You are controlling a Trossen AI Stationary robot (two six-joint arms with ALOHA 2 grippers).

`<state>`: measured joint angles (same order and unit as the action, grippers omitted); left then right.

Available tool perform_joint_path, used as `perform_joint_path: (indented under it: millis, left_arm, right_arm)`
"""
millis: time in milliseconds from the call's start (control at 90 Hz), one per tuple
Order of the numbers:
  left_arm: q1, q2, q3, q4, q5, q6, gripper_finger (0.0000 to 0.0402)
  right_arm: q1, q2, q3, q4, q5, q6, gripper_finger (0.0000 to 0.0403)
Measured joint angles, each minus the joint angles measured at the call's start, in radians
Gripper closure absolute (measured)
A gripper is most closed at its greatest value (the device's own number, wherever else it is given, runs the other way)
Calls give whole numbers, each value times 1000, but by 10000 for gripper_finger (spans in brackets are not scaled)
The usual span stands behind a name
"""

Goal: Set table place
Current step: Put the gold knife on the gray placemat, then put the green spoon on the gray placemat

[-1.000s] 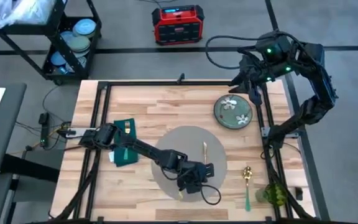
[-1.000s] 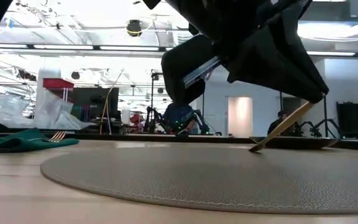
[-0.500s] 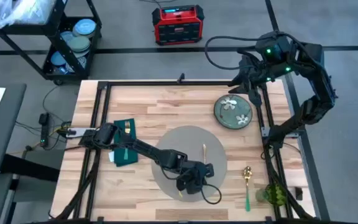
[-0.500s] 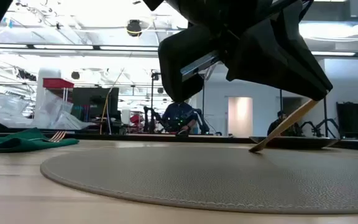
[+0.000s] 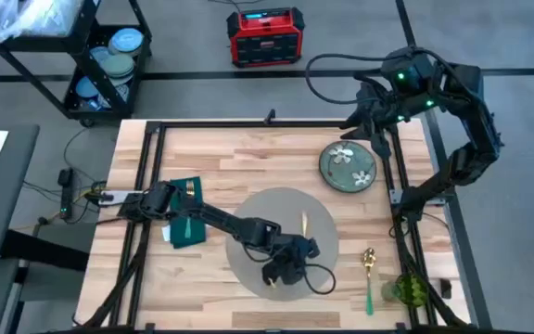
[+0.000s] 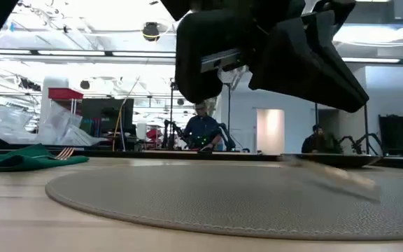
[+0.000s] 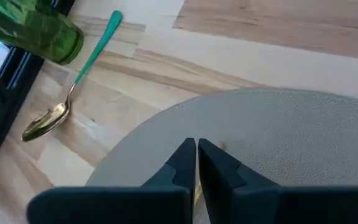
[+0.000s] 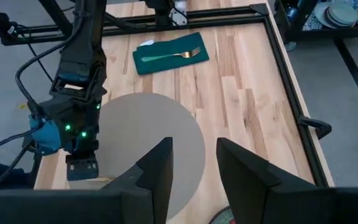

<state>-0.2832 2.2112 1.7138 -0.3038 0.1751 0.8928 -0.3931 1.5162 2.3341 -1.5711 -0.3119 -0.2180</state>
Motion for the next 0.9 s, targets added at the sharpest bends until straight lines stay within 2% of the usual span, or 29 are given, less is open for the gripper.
perform_joint_path:
  millis: [200,278,344,433,489,533,622,700,800,900]
  left_arm:
    - [0,0,0,7,0,66,401]
    - [1,0,0,4,-39,68,401]
    - [1,0,0,-5,-133,-6,402]
    - [10,-4,0,-57,-321,-184,401]
    - [29,-12,0,-128,-416,-291,401]
    - [52,-23,0,-193,-440,-384,401]
    - [103,-50,0,-330,-369,-555,401]
    - [149,-80,0,-425,-208,-649,401]
    - [204,-128,0,-490,-13,-755,401]
    - [238,-177,0,-529,28,-832,401]
  right_arm:
    - [0,0,0,0,0,-1,290]
    - [0,1,0,0,19,-20,290]
    - [-1,3,-1,0,136,-30,290]
    - [-25,1,-45,2,296,-58,290]
    - [-60,-5,-101,3,311,-64,290]
    - [-97,-14,-161,4,293,-61,290]
    - [-169,-45,-330,14,252,-38,290]
    - [-225,-100,-536,79,215,5,290]
    - [-259,-231,-865,231,93,126,290]
    - [-222,-415,-1171,305,67,317,290]
